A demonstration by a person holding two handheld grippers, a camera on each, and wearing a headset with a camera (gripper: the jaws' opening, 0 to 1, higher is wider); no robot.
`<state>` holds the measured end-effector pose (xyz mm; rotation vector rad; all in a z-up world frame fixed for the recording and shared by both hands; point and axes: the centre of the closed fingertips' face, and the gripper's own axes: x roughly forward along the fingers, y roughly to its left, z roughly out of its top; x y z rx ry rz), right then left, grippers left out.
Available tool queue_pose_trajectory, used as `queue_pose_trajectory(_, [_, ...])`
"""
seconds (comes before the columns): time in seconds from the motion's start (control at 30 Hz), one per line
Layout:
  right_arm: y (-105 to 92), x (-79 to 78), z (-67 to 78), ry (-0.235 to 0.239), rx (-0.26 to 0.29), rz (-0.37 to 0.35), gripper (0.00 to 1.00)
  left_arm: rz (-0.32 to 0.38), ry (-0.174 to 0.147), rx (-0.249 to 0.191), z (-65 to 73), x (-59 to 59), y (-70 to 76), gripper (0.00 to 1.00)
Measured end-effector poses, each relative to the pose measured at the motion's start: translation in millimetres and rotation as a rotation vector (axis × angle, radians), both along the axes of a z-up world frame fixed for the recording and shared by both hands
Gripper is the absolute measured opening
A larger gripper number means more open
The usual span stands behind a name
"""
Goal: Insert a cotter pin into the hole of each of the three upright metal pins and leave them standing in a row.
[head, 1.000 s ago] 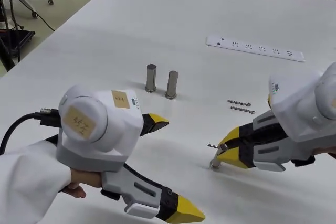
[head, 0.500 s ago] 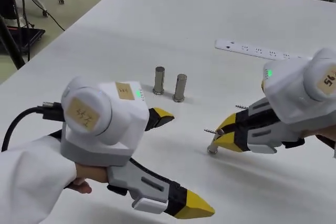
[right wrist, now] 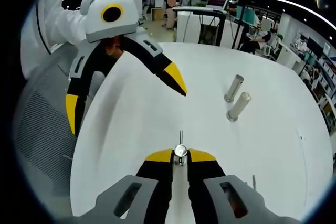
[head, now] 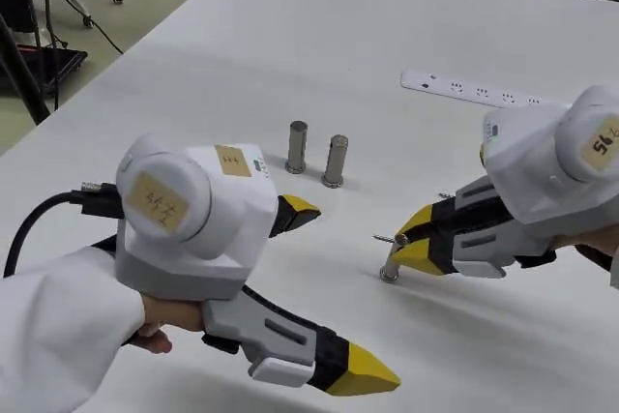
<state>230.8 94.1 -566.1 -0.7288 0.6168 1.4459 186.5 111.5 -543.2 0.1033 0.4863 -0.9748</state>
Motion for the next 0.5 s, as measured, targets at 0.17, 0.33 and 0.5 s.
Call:
queue_pose_trajectory(0.17, [-1.5,2.5,-1.6,-0.002,-0.003,-0.019,0.05,0.007,0.001,-0.007,3.0,0.4,1.2,0.99])
queue_pose_trajectory(0.33, [-4.7,1.5,-0.2,-0.005,-0.001,-0.043,0.12,0.018,0.007,-0.002,3.4,0.0,3.8,0.99])
queue_pose_trajectory(0.5, [-11.5,-2.3,12.2,0.002,0.045,-0.099,0.16,0.043,0.024,-0.015,7.5,0.7,6.7,0.99])
